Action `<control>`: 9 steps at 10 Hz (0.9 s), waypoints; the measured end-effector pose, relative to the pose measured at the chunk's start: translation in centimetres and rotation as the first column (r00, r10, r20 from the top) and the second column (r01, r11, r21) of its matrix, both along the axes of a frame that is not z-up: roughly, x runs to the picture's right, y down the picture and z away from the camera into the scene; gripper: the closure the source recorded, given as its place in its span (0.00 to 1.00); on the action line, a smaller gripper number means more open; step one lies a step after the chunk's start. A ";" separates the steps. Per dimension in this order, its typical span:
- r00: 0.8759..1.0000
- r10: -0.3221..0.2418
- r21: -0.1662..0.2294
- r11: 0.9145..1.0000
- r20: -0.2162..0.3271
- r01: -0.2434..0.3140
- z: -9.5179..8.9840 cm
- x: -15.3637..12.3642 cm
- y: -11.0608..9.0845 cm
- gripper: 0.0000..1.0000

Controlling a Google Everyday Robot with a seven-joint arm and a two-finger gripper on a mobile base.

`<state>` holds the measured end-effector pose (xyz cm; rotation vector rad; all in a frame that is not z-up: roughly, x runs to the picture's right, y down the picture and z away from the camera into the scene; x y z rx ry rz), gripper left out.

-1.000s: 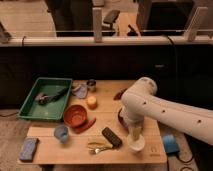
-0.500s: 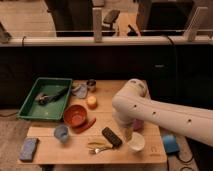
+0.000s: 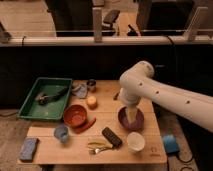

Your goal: Place grapes in red bowl

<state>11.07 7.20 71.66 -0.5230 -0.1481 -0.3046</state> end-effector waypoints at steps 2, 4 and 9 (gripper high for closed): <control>1.000 0.029 0.016 0.999 -0.011 -0.029 1.1 1.5 -2.4 0.20; 0.997 0.064 0.036 0.997 -0.030 -0.063 2.1 3.6 -4.2 0.20; 0.991 0.129 0.126 0.984 -0.038 -0.123 5.4 7.2 -7.4 0.20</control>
